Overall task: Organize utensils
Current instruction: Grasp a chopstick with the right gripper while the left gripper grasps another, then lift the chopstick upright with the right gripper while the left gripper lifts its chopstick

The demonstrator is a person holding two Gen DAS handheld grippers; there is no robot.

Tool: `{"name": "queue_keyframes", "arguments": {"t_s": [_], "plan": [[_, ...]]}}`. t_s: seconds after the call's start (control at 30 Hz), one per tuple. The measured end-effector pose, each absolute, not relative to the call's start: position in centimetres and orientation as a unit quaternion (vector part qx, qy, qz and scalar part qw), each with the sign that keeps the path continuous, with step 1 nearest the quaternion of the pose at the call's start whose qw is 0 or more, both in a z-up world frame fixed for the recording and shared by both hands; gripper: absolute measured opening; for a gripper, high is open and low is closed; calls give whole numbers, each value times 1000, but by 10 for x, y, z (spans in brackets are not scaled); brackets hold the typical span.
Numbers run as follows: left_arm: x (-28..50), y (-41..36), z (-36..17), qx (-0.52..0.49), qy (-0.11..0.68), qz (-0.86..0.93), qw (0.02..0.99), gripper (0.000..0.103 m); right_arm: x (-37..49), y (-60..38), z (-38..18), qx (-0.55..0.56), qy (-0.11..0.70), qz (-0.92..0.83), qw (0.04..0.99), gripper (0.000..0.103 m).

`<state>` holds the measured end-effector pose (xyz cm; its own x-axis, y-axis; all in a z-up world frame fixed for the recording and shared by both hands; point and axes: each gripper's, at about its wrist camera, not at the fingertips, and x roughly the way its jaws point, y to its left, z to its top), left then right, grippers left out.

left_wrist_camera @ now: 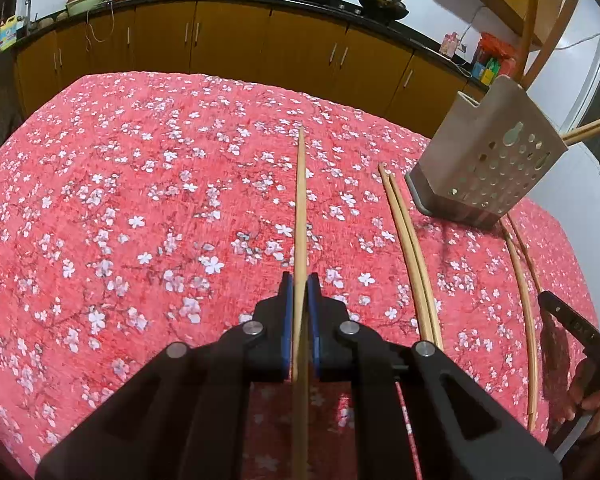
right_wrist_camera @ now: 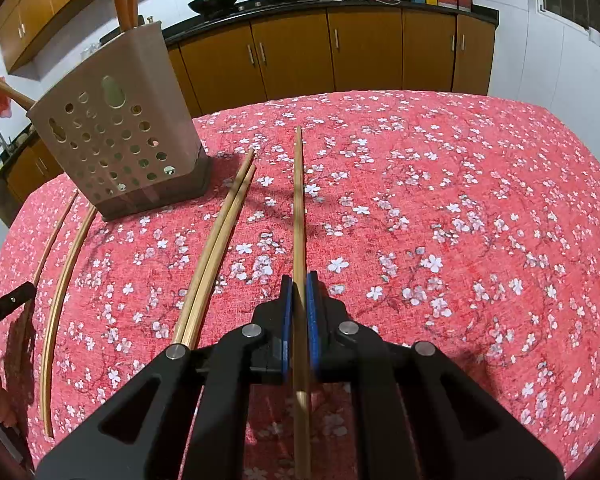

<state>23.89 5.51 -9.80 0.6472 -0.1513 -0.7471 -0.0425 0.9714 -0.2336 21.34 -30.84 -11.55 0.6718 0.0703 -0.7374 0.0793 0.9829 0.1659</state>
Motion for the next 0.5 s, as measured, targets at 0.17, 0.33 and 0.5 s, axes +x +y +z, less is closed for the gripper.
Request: {"name": "queue_keyframes", "arguments": {"t_s": [0.17, 0.33, 0.5], "plan": [[238, 55, -97, -118, 419, -31, 900, 10, 213, -309, -115, 98, 405, 0, 909, 9], [233, 50, -96, -92, 421, -19, 902, 10, 208, -303, -115, 80, 406, -7, 910, 9], [221, 44, -95, -77, 423, -18, 903, 11, 194, -301, -115, 71, 408, -4, 910, 9]]}}
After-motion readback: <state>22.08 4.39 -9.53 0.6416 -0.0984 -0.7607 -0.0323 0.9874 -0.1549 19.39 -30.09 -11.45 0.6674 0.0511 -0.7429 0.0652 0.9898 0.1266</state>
